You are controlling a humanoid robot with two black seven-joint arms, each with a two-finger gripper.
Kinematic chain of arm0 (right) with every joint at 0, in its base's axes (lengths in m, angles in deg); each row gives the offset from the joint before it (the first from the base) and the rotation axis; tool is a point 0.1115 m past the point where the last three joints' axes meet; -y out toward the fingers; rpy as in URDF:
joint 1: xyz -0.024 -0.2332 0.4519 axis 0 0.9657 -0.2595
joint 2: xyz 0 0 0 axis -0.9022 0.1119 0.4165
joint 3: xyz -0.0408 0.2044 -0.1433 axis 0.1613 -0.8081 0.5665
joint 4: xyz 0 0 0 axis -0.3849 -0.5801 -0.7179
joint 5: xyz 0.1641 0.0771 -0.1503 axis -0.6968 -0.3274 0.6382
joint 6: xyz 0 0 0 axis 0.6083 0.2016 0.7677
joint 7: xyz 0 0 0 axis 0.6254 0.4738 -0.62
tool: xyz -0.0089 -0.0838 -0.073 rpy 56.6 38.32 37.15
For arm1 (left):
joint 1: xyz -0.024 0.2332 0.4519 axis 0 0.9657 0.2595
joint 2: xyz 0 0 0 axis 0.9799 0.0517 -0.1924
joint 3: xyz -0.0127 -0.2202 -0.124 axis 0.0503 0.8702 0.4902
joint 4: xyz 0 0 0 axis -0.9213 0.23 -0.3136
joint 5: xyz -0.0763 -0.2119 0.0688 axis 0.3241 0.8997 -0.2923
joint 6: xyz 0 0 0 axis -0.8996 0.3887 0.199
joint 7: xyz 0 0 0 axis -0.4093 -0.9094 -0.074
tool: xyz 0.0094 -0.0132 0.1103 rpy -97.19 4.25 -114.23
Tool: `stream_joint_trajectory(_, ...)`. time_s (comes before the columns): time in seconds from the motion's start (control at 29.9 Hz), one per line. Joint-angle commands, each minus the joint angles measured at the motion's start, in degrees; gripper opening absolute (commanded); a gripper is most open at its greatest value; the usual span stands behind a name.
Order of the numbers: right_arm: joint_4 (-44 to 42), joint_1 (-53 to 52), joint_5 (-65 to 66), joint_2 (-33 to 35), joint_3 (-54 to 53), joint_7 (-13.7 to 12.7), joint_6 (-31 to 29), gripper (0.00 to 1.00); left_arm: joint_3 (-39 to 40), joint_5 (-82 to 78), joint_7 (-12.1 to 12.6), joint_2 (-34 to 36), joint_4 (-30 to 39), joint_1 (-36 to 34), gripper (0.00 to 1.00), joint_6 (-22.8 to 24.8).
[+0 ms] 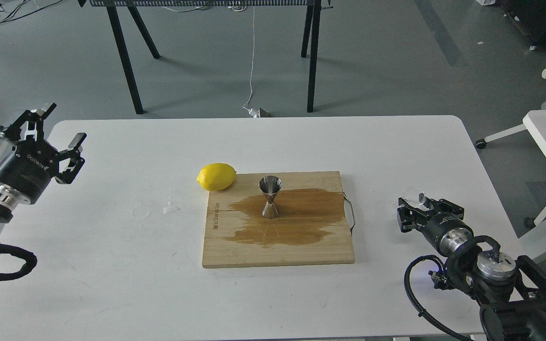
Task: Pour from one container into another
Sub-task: 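Move the right gripper to the small clear cup and grasp it, then carry the clear cup with the right gripper above the jigger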
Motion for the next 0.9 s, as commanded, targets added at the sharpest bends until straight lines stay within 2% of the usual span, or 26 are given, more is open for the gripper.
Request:
stream_joint_trajectory(0.0,0.1,0.1,0.1,0.0,0.0,0.0,-0.1,0.30,0.0,0.0,0.0,-0.1,-0.6,0.0,0.82,0.0)
stream_joint_trajectory(0.23,4.3,0.9,0.9,0.1,2.4,0.6,-0.9,0.29,0.0,0.0,0.0,-0.1,-0.6,0.0,0.82,0.0)
stream_joint_trajectory(0.4,14.5,3.3,3.6,1.5,3.3,1.7,-0.5,0.29,0.0,0.0,0.0,-0.2,-0.6,0.0,0.82,0.0)
stream_joint_trajectory(0.6,25.8,3.2,15.3,2.1,3.4,1.7,1.6,0.28,0.0,0.0,0.0,-0.8,-0.6,0.0,0.82,0.0)
stream_joint_trajectory(0.87,28.0,-2.6,25.0,1.6,6.0,1.5,2.2,0.28,0.0,0.0,0.0,-0.9,-0.6,0.0,0.82,0.0)
